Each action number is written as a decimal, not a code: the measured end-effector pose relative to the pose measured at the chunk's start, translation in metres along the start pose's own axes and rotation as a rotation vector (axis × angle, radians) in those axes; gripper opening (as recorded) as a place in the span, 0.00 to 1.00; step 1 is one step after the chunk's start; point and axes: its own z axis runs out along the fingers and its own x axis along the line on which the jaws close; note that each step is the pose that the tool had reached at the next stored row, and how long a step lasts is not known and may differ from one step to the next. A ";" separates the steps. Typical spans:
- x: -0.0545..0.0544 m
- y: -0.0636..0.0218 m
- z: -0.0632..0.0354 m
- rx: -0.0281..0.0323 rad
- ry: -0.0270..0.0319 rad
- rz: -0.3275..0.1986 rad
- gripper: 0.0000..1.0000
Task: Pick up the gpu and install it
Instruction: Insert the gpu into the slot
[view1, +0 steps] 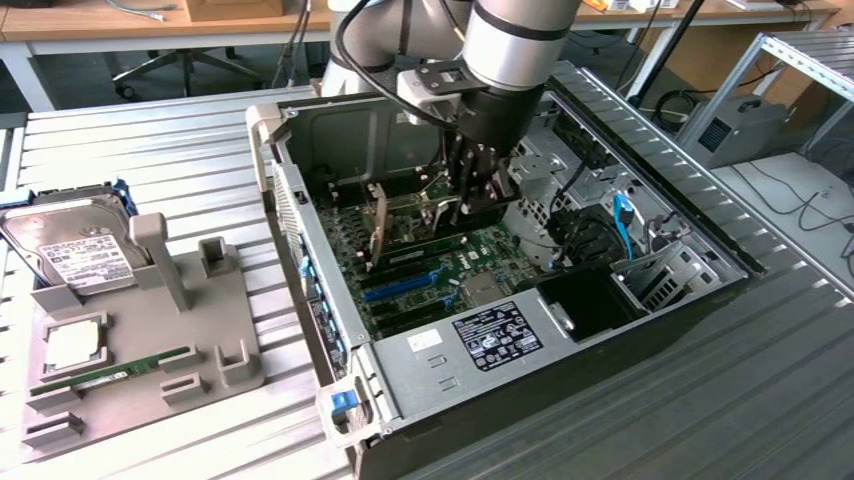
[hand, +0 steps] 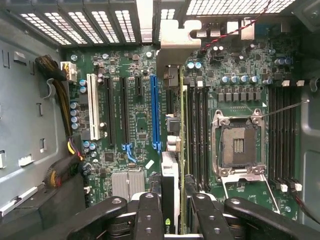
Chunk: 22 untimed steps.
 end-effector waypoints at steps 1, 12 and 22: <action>0.000 0.0003 0.0007 0.0004 0.0000 0.000 0.27; 0.000 0.0031 0.0112 0.0024 -0.0001 -0.005 0.27; 0.002 0.0092 0.0136 0.0025 0.0000 -0.011 0.27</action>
